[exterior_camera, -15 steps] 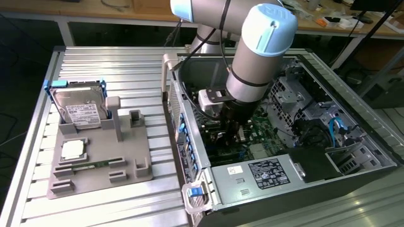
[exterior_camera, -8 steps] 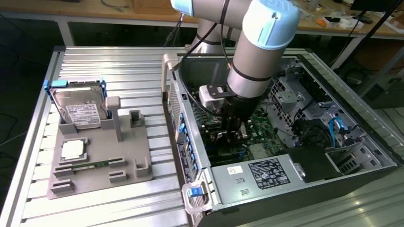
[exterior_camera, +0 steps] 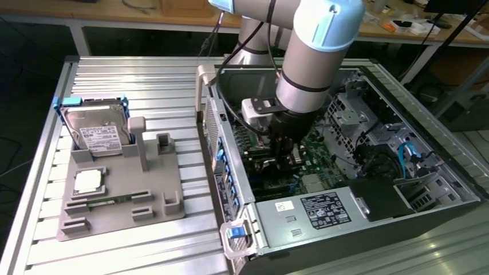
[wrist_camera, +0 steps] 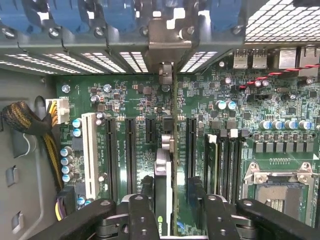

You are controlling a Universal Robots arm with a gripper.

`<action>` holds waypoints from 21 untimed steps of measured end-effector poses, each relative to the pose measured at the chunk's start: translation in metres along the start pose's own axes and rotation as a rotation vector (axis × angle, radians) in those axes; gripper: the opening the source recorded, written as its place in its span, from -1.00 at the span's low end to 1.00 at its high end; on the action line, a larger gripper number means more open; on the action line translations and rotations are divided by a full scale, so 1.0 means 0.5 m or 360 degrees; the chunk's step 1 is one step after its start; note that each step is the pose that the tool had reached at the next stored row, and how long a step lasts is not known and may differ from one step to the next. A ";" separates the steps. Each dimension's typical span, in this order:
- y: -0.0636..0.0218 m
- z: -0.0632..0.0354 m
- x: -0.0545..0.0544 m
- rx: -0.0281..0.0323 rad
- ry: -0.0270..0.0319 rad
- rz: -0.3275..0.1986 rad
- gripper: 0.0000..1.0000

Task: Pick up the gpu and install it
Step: 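Insert the gpu into the slot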

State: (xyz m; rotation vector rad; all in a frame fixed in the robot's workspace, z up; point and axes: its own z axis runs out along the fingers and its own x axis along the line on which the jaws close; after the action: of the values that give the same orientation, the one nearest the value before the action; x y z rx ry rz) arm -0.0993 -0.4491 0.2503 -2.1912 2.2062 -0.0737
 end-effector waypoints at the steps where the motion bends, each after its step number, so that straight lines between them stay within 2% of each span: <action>1: 0.000 -0.002 -0.001 0.00028 0.00012 0.0000 -0.32; 3: 0.000 -0.004 -0.002 0.00080 0.00027 0.0000 -0.32; 4: 0.001 -0.005 -0.002 0.00105 0.00037 0.0000 -0.45; 8: 0.002 -0.007 -0.004 0.00226 0.00056 0.0000 -0.45; 12: 0.007 -0.003 -0.003 0.00238 0.00052 0.0000 -0.45; 15: 0.010 0.004 -0.004 0.00248 -0.00001 0.0000 -0.45; 21: 0.014 0.014 -0.004 0.00243 0.00001 0.0000 -0.45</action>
State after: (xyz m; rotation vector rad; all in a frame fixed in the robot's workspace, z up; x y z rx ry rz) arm -0.1060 -0.4473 0.2430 -2.1835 2.1982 -0.0904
